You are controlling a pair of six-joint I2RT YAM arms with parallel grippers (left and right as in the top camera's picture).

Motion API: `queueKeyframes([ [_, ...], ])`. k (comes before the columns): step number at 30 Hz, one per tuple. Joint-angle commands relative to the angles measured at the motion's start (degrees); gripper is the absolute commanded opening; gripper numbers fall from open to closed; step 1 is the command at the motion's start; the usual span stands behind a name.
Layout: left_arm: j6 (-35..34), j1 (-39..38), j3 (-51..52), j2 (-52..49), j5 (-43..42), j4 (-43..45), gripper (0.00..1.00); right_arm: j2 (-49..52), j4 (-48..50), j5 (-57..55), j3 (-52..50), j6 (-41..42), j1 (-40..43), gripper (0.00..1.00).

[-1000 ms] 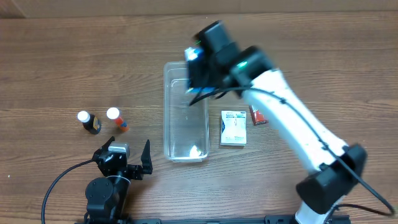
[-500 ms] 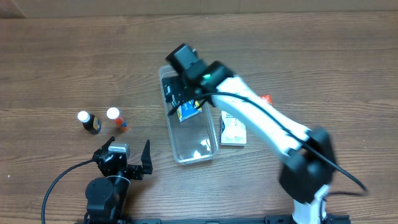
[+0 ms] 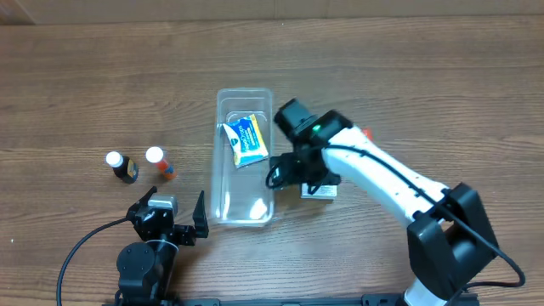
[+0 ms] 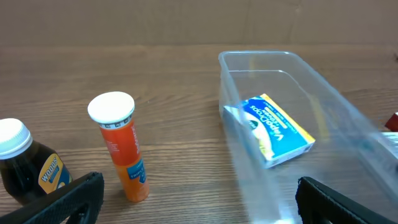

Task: Pack container
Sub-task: 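Carry the VapoDrops box into the container and release it, then grasp the white medicine box with the right gripper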

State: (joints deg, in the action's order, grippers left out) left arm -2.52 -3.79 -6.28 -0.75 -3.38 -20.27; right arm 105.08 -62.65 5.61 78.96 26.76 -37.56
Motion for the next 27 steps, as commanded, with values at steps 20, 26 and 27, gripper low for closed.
queueKeyframes([
  [20,1.3,-0.3,0.2,0.5,0.6,0.2,1.0,0.4,15.7,-2.7,-14.3,-4.0,9.3,0.92],
  [26,1.3,-0.3,0.2,0.5,0.6,0.2,1.0,-1.6,2.8,-12.2,-1.6,-4.3,9.0,1.0],
  [27,1.3,-0.3,0.2,0.5,0.6,0.2,1.0,-1.6,1.6,-12.0,-0.3,-4.5,9.0,1.0],
])
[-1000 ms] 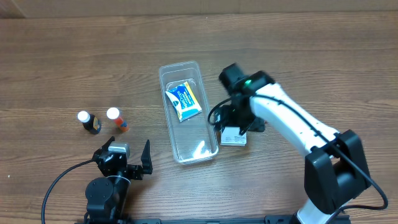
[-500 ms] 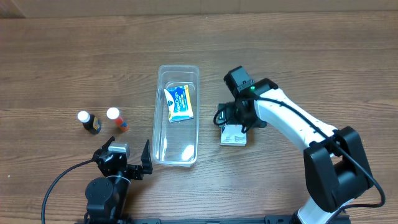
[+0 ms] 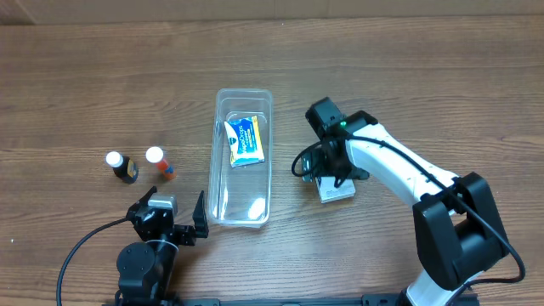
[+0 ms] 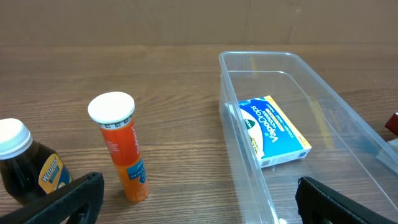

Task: Pack container
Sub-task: 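Grasp the white medicine box with the right gripper, then lower the white box into the container's near end and release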

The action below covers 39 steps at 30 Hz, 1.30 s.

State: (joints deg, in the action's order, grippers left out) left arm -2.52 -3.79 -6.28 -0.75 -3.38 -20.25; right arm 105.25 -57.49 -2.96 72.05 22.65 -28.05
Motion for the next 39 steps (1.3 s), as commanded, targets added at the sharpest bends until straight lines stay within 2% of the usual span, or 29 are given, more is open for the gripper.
queueKeyframes([
  [1,1.3,-0.3,0.2,0.5,0.6,0.2,1.0,-1.7,-3.6,-2.6,6.3,-0.4,-0.5,1.0],
  [3,1.3,-0.3,0.2,0.5,0.6,0.2,1.0,-1.6,-2.9,-1.4,4.5,-0.3,-0.5,1.0],
  [7,1.3,-0.3,0.2,0.5,0.6,0.2,1.0,-1.5,5.9,-1.0,-7.6,-0.1,-0.4,1.0],
  [9,1.3,-0.3,0.2,0.5,0.6,0.2,1.0,-1.5,6.6,-0.6,-9.4,-0.1,-0.4,1.0],
  [12,1.3,-0.3,0.2,0.5,0.6,0.2,1.0,-1.7,6.3,-0.4,-7.8,-0.1,-0.7,0.88],
  [14,1.3,-0.3,0.2,0.5,0.6,0.2,1.0,-2.0,3.8,-0.4,-2.3,-0.2,-0.9,0.83],
  [16,1.3,-0.3,0.2,0.5,0.6,0.2,1.0,-2.4,-1.2,-0.3,7.5,-0.2,-1.3,0.76],
  [20,1.3,-0.3,0.2,0.5,0.6,0.2,1.0,-2.4,-9.6,0.8,26.9,0.4,-6.1,0.73],
  [21,1.3,-0.3,0.2,0.5,0.6,0.2,1.0,-2.4,-10.6,1.0,30.8,3.5,-9.3,0.73],
  [25,1.3,-0.3,0.2,0.5,0.6,0.2,1.0,-1.2,-7.0,0.9,28.2,16.4,-20.0,0.73],
  [29,1.3,-0.3,0.2,0.5,0.6,0.2,1.0,2.3,1.9,0.9,19.9,28.4,-23.6,0.74],
  [35,1.3,-0.3,0.2,0.5,0.6,0.2,1.0,5.9,5.9,10.1,17.9,31.2,-22.3,0.74],
  [36,1.3,-0.3,0.2,0.5,0.6,0.2,1.0,6.5,6.2,11.0,17.9,31.2,-23.1,0.77],
  [38,1.3,-0.3,0.2,0.5,0.6,0.2,1.0,6.8,6.9,11.0,17.9,31.2,-23.9,0.91],
  [39,1.3,-0.3,0.2,0.5,0.6,0.2,1.0,6.6,6.9,11.0,18.1,31.2,-23.9,0.93],
])
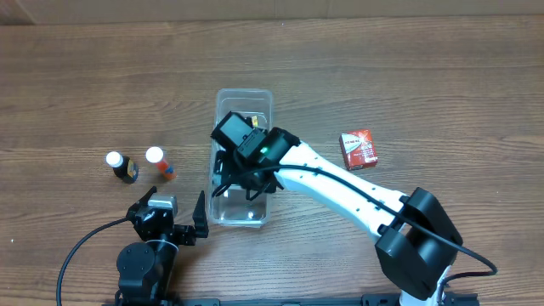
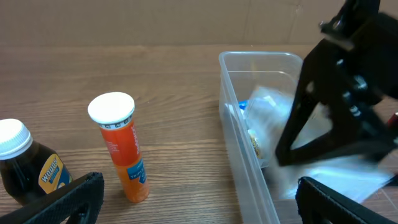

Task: Pack container
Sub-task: 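Lower the white box into the container's near end and release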

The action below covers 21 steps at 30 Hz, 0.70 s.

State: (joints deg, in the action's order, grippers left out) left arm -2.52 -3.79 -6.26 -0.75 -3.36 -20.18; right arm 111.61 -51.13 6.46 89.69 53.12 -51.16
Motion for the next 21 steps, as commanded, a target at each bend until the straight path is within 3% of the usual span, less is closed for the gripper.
queueKeyframes([
  [1,1.3,-0.3,0.2,0.5,0.6,0.1,1.0,0.1,0.5,1.4,0.8,0.7,-0.6,0.95],
  [7,1.3,-0.3,0.2,0.5,0.6,0.1,1.0,-8.6,-4.0,-12.4,4.3,-6.2,0.6,1.0],
  [8,1.3,-0.3,0.2,0.5,0.6,0.1,1.0,-10.2,-3.3,-12.1,4.3,-6.5,1.9,0.95],
  [9,1.3,-0.3,0.2,0.5,0.6,0.1,1.0,-10.3,-1.5,-10.0,4.2,-6.8,2.9,0.78],
  [10,1.3,-0.3,0.2,0.5,0.6,0.1,1.0,-9.2,0.2,-9.2,4.2,-6.8,3.3,0.52],
  [14,1.3,-0.3,0.2,0.5,0.6,0.1,1.0,-0.8,8.8,-9.3,4.2,-9.7,4.1,0.17],
  [16,1.3,-0.3,0.2,0.5,0.6,0.1,1.0,3.0,9.4,-6.7,4.2,-9.7,5.7,0.04],
  [21,1.3,-0.3,0.2,0.5,0.6,0.1,1.0,5.3,6.1,-0.4,4.2,-11.8,6.1,0.04],
])
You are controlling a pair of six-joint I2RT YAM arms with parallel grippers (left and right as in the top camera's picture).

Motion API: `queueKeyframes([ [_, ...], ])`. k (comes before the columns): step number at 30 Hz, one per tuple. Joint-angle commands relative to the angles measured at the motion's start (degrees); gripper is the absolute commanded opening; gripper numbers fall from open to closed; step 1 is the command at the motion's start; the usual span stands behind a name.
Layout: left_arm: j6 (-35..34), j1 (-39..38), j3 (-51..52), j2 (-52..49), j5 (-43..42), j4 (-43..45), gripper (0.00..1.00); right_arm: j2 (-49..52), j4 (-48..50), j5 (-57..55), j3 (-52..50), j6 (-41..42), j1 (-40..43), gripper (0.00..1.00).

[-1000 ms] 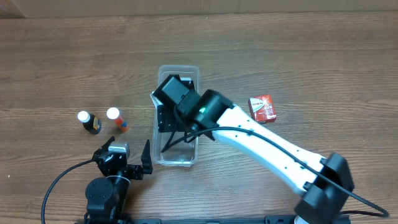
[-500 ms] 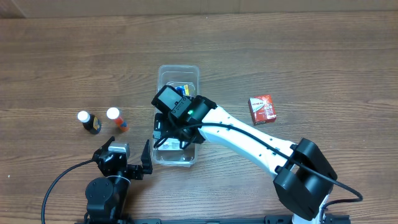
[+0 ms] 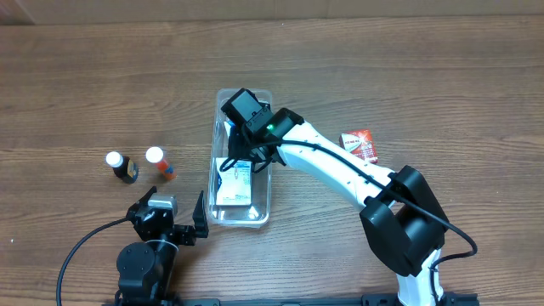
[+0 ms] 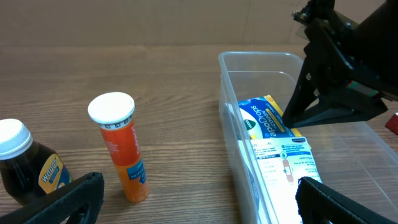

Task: Pack container
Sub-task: 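Lower the white box into the container's near end and release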

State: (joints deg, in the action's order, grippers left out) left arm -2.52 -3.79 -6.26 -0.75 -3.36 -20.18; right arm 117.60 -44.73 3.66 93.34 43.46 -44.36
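Note:
A clear plastic container (image 3: 214, 127) lies lengthwise at mid-table. Inside it, a blue-and-yellow box (image 4: 266, 118) rests at the far half and a white box (image 3: 235, 184) lies flat at the near half. My right gripper (image 3: 241, 156) hangs open over the container's middle, just above the blue-and-yellow box, with nothing in it; the left wrist view shows its spread fingers (image 4: 297, 99). My left gripper (image 3: 174, 206) is open and low at the front edge, left of the container. An orange tube (image 4: 120, 147) and a dark bottle (image 4: 23, 163) stand in front of it.
A red box (image 3: 359, 145) lies on the wood to the right of the container. The orange tube (image 3: 158, 162) and the dark bottle (image 3: 122, 167) stand side by side to the left of the container. My right arm stretches across from the right front.
The white box, which was in my right gripper over the container's near half, now lies flat inside it. My right gripper is open and has moved toward the far half.
My right gripper was at a white box on the table to the right of the container, which held only the blue-and-yellow box. Then it was over the container with the white box. Now that box lies in the container and the gripper is open.

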Motion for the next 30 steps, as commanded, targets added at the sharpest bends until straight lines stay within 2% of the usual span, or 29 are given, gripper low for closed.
queueKeyframes([
  [1,1.3,-0.3,0.2,0.5,0.6,0.1,1.0,-0.7,-1.3,2.4,0.5,-2.2,-1.0,0.04],
  [7,1.3,-0.3,0.2,0.5,0.6,0.1,1.0,-0.6,-5.4,2.4,0.5,-3.1,-3.0,0.04],
  [9,1.3,-0.3,0.2,0.5,0.6,0.1,1.0,-1.7,1.5,0.1,0.5,-8.0,-1.9,0.04],
  [11,1.3,-0.3,0.2,0.5,0.6,0.1,1.0,-1.9,2.7,0.5,0.5,-8.0,0.5,0.04],
  [17,1.3,-0.3,0.2,0.5,0.6,0.1,1.0,2.1,-2.4,4.6,0.4,-8.0,0.2,0.04],
  [20,1.3,-0.3,0.2,0.5,0.6,0.1,1.0,-0.5,1.2,4.4,0.6,-10.6,-1.6,0.04],
  [26,1.3,-0.3,0.2,0.5,0.6,0.1,1.0,-8.7,1.4,0.9,0.6,-11.0,0.4,0.04],
  [30,1.3,-0.3,0.2,0.5,0.6,0.1,1.0,-4.6,1.1,1.2,0.4,-13.5,1.2,0.04],
])
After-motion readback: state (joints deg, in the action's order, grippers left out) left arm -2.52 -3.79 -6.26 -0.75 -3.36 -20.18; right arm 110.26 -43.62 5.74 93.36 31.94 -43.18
